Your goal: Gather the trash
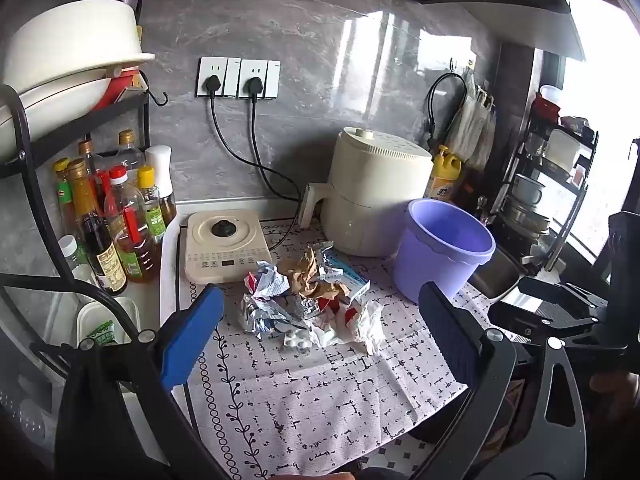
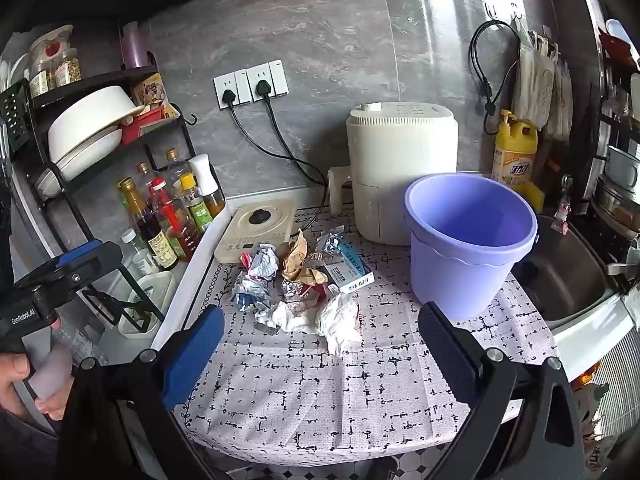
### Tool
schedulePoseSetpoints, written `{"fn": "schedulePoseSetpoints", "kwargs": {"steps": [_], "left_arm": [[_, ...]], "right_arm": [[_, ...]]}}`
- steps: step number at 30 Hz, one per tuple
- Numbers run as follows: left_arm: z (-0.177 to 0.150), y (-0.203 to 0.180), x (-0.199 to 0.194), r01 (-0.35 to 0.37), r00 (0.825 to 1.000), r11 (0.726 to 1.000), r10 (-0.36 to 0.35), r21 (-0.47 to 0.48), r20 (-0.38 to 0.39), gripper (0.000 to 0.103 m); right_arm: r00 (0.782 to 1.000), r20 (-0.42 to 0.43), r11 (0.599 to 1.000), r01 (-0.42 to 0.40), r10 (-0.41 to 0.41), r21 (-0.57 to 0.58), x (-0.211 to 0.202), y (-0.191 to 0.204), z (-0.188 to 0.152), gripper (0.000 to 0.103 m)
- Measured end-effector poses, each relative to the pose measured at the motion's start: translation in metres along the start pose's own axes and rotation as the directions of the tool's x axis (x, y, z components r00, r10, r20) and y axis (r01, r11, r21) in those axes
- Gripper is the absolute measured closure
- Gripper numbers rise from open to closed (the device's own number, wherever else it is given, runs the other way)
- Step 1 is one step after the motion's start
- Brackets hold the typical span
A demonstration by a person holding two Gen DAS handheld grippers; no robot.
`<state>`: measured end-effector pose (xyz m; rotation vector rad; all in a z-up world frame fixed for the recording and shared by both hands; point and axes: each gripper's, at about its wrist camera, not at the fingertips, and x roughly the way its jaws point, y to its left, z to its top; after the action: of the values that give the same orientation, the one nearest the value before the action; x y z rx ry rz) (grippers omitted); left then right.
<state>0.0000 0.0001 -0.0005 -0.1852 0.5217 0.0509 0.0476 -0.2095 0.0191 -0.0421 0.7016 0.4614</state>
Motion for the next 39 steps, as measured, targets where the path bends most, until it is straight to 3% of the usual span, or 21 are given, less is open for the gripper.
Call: {"fn": "schedulePoseSetpoints", "kwargs": {"steps": [39], "left_arm": [[-0.004,-0.005,0.010,0.027,1.000,1.000,-0.027,0.010,-0.009,0.006]], "right_arm": [[0.999,-0.005,0.999,0.033,-0.033,-0.013,0.004,-0.009,0.000,0.008]]}}
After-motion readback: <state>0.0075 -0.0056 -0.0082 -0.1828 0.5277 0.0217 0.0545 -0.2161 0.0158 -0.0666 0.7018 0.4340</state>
